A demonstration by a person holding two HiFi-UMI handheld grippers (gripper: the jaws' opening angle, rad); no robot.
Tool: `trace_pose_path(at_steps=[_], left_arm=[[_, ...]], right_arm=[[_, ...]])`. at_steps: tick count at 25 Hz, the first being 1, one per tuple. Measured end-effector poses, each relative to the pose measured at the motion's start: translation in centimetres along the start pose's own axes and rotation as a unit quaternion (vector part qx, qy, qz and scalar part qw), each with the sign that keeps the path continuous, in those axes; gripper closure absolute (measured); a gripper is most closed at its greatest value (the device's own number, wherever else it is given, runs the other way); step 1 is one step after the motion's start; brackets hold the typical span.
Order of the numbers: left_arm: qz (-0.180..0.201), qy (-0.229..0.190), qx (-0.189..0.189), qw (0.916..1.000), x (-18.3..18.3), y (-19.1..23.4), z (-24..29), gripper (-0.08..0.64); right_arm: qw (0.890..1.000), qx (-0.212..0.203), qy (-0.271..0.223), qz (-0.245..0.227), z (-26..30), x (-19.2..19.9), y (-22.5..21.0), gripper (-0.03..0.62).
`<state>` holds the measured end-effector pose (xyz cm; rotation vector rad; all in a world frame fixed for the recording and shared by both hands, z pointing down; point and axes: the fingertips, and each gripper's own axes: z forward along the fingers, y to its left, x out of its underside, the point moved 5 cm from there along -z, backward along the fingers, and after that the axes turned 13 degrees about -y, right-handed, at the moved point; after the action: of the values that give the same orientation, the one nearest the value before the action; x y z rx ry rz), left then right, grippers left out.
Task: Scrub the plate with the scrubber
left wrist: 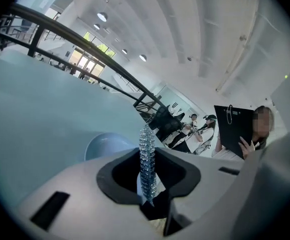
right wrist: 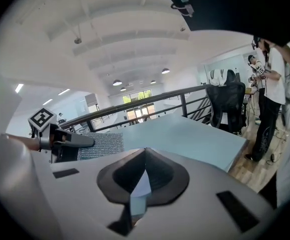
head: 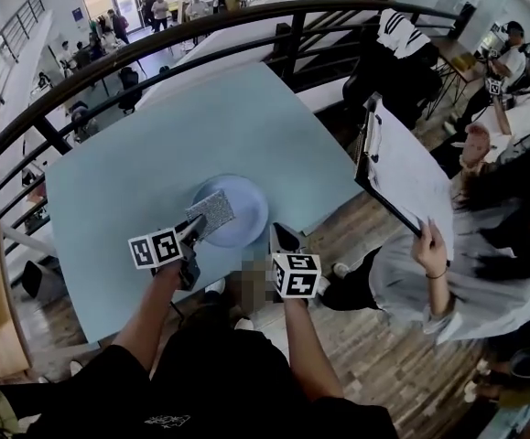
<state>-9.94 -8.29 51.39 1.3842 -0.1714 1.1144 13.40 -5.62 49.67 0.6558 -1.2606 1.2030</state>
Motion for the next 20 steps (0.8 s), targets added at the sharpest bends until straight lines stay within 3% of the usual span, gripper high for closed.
trace_pose_path(at_steps=[9,20], left_arm=[[0.114,-0.067,0.015,0.9912,-3.6,-3.6,-4.0,0.472],[0.215,-0.121,0.034,0.9684,-6.7,-6.7,-6.9,0.472]], right_arm=[[0.998,-0.030,-0.056,-0.025,-2.6,-4.2,2.7,0.586],[0.992,-0.040,-0.109,-0.049,-5.4,-8.5,4.7,0.585]])
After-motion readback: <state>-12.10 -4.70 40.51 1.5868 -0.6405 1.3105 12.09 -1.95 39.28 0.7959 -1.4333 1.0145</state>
